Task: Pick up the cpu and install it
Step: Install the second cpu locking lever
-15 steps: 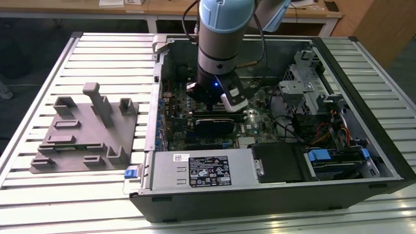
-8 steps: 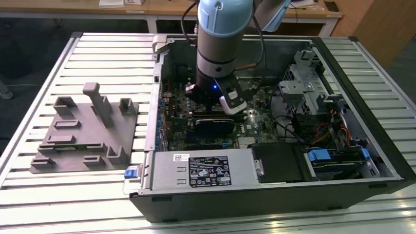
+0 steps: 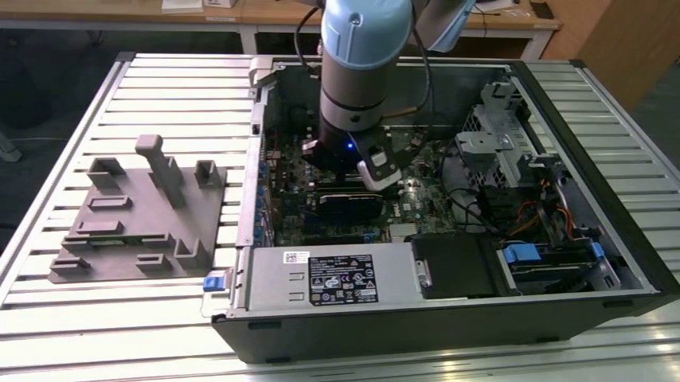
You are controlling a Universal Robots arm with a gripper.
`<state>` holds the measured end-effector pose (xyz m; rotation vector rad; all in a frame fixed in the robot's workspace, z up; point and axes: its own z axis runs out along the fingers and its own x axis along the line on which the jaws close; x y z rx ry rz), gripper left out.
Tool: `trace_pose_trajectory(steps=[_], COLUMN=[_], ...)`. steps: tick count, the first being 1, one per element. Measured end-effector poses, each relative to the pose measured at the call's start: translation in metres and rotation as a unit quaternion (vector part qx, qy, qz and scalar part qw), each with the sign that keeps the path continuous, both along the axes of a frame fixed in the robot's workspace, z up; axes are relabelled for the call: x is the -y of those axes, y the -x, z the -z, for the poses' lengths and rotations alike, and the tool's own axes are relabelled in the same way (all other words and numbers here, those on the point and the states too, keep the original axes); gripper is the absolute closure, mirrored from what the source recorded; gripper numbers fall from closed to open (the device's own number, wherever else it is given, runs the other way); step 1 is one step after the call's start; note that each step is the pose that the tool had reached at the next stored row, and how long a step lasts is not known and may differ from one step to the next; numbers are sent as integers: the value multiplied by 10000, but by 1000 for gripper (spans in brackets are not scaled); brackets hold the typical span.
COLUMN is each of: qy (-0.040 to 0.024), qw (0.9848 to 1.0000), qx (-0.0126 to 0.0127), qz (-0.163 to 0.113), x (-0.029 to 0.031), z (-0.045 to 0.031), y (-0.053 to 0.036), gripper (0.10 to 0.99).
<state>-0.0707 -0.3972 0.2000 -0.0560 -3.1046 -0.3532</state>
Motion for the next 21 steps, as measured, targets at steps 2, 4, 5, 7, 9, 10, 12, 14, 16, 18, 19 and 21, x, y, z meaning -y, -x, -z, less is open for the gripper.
trace_pose_trajectory(steps=[2, 4, 5, 7, 9, 10, 12, 14, 16, 18, 19, 21], qy=[-41, -67, -79, -103, -129, -141, -159, -182, -195, -202, -201, -200], qw=[10000, 10000, 10000, 9999, 9999, 9999, 9999, 9998, 9998, 9998, 9998, 9998], qx=[2, 4, 4, 5, 4, 4, 5, 6, 9, 11, 11, 10], qz=[0, 0, -1, 0, 1, 1, 0, 0, 0, 0, 0, 0], x=[3, 6, 8, 9, 10, 11, 10, 10, 10, 13, 13, 14], z=[7, 17, 23, 37, 49, 49, 50, 51, 51, 44, 33, 12], y=[9, 18, 20, 23, 25, 26, 26, 28, 31, 36, 37, 38], gripper=[980, 980, 980, 980, 980, 980, 980, 980, 980, 980, 980, 980])
